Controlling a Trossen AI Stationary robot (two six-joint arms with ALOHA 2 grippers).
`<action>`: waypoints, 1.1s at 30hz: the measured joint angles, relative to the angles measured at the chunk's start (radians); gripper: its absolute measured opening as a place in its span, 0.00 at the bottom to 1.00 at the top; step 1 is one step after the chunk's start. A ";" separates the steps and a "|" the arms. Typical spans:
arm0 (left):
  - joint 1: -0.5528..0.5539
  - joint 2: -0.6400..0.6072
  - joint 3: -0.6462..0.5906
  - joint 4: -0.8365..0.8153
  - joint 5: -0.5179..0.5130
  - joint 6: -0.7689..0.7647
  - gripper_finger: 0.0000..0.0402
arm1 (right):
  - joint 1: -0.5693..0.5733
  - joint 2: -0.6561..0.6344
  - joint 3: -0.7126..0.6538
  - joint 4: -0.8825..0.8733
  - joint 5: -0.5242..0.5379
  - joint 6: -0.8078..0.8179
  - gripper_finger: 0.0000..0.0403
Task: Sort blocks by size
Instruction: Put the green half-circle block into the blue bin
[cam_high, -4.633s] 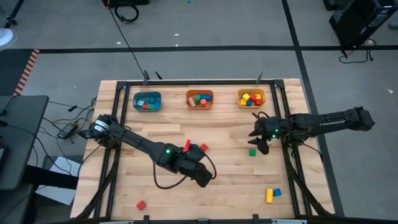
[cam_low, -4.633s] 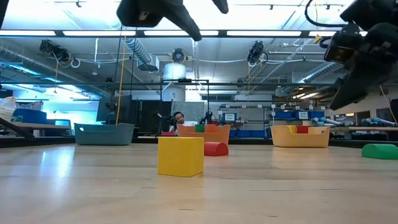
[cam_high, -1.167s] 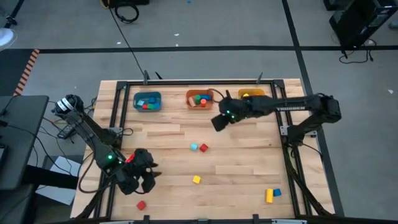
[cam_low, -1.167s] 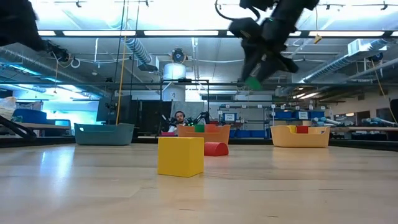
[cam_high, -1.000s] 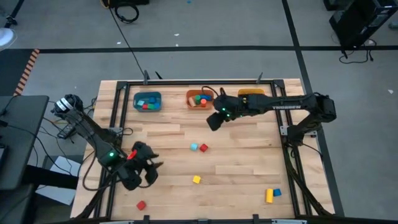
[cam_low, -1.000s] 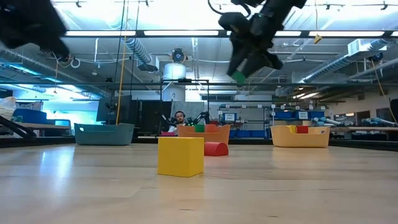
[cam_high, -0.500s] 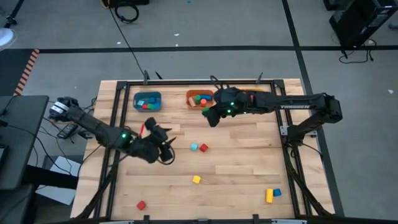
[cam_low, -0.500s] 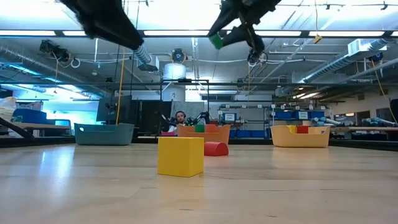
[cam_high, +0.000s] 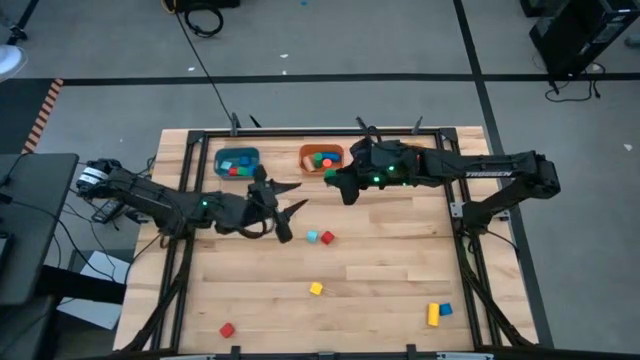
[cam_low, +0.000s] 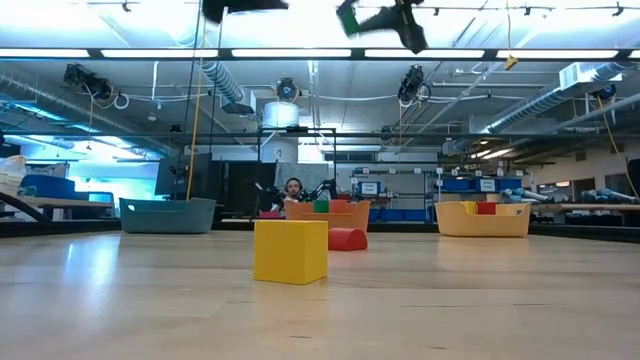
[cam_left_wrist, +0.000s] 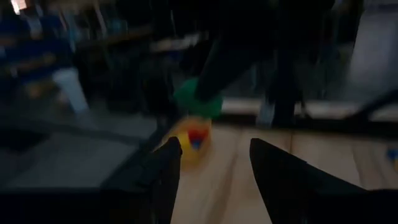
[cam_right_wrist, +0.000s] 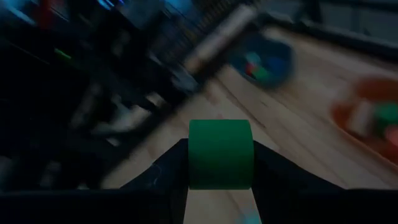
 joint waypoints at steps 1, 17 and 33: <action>0.000 0.001 0.000 0.050 0.000 0.039 0.50 | 0.003 0.000 0.000 0.046 0.000 -0.004 0.36; 0.017 0.142 0.000 0.602 -0.054 0.420 0.50 | 0.009 0.002 0.000 0.414 -0.029 -0.084 0.37; 0.083 0.273 0.082 0.755 -0.035 0.526 0.50 | 0.008 0.002 -0.001 0.401 -0.044 -0.086 0.37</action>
